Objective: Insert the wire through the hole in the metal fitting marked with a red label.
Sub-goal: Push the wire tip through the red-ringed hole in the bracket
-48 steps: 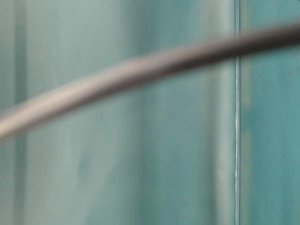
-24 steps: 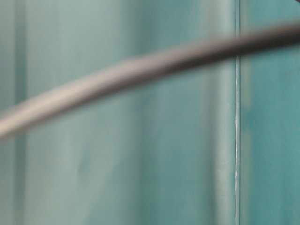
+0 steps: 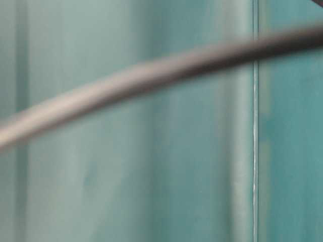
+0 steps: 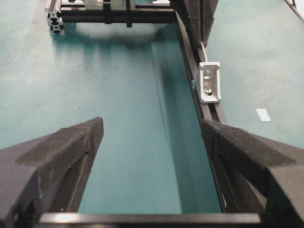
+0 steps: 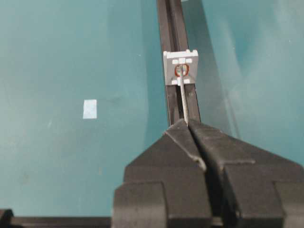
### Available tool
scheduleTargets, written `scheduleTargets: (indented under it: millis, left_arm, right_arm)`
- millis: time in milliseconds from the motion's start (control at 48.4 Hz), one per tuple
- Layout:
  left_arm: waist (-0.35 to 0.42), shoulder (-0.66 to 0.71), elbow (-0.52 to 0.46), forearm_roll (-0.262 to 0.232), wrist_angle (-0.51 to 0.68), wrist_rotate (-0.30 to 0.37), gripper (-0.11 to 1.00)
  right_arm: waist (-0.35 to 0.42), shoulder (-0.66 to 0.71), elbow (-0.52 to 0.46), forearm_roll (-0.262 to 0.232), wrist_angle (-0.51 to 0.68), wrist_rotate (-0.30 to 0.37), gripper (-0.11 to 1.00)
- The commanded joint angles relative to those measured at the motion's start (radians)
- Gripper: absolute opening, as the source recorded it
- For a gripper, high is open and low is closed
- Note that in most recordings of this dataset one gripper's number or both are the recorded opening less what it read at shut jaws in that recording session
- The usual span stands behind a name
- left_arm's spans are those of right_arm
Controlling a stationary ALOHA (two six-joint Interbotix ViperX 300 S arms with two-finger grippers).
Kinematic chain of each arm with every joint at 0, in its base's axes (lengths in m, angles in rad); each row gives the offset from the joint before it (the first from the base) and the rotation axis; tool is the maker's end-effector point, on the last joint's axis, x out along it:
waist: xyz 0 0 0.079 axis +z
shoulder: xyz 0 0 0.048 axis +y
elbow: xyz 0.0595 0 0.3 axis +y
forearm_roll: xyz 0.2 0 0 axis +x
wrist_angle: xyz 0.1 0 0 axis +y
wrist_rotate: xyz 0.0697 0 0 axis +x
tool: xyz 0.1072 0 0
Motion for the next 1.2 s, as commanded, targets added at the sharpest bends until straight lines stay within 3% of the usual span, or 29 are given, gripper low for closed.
scheduleTargets:
  millis: [0,599,991,1177]
  left_arm:
    - [-0.003,-0.012,-0.012,0.003,-0.005,-0.002,0.55]
    - [-0.002,-0.009,-0.066,0.002,0.112,-0.038,0.55]
    - [0.000,0.011,-0.087,-0.002,0.118,-0.043,0.55]
    - [0.002,0.031,-0.106,0.000,0.152,-0.094,0.55]
  right_arm:
    - [-0.003,-0.008,-0.021,-0.002,-0.003,0.000,-0.01]
    - [-0.014,0.017,-0.074,-0.003,0.005,-0.005,-0.01]
    - [-0.017,0.034,-0.098,-0.003,0.018,-0.011,-0.01]
    - [-0.017,0.034,-0.103,-0.003,0.018,-0.014,-0.01]
